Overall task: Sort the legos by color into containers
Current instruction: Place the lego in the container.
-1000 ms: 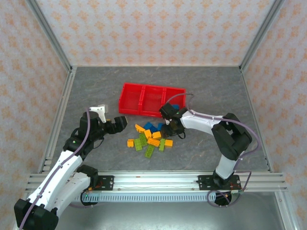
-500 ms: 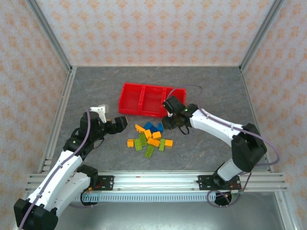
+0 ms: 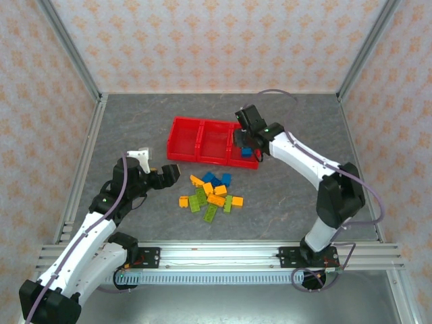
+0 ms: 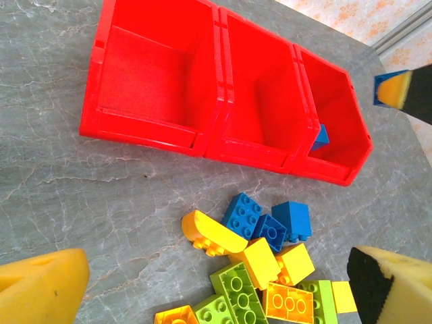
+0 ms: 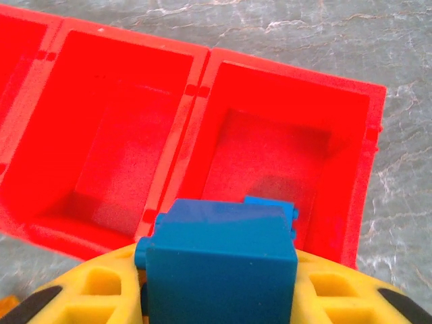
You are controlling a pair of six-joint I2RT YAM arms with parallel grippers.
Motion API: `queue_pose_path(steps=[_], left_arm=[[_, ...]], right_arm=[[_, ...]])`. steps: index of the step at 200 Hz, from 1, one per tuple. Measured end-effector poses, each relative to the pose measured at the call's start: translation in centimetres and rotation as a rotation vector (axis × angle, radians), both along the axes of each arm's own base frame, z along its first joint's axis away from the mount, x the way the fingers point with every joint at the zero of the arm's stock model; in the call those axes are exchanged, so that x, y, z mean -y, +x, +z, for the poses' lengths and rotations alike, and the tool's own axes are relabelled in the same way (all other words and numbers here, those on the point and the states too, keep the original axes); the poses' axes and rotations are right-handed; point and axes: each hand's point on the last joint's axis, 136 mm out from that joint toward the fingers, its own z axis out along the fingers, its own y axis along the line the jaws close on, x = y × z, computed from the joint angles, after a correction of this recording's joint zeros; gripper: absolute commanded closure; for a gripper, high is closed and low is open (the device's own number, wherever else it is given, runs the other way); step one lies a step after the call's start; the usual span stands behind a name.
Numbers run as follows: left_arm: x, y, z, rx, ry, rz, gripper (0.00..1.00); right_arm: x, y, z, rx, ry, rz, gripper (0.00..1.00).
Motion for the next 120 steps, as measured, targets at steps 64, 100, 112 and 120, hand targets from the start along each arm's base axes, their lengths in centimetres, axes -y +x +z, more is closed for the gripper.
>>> queue_pose_path(steps=[64, 100, 112, 120], left_arm=[[0.0, 0.0, 0.2, 0.007, -0.001, 0.002, 0.01], [-0.1, -0.1, 0.3, 0.011, -0.002, 0.002, 0.01], [-0.1, -0.1, 0.3, 0.011, -0.002, 0.002, 0.01], [-0.1, -0.1, 0.3, 0.011, -0.002, 0.002, 0.01]], right_arm=[[0.3, 4.4, -3.0, -0.029, -0.016, -0.055, 0.65], [0.5, 5.4, -5.0, -0.06, -0.019, -0.069, 0.64], [0.7, 5.5, -5.8, -0.076, -0.022, -0.074, 0.61], [0.8, 5.6, -6.2, -0.085, -0.024, -0.077, 0.57]])
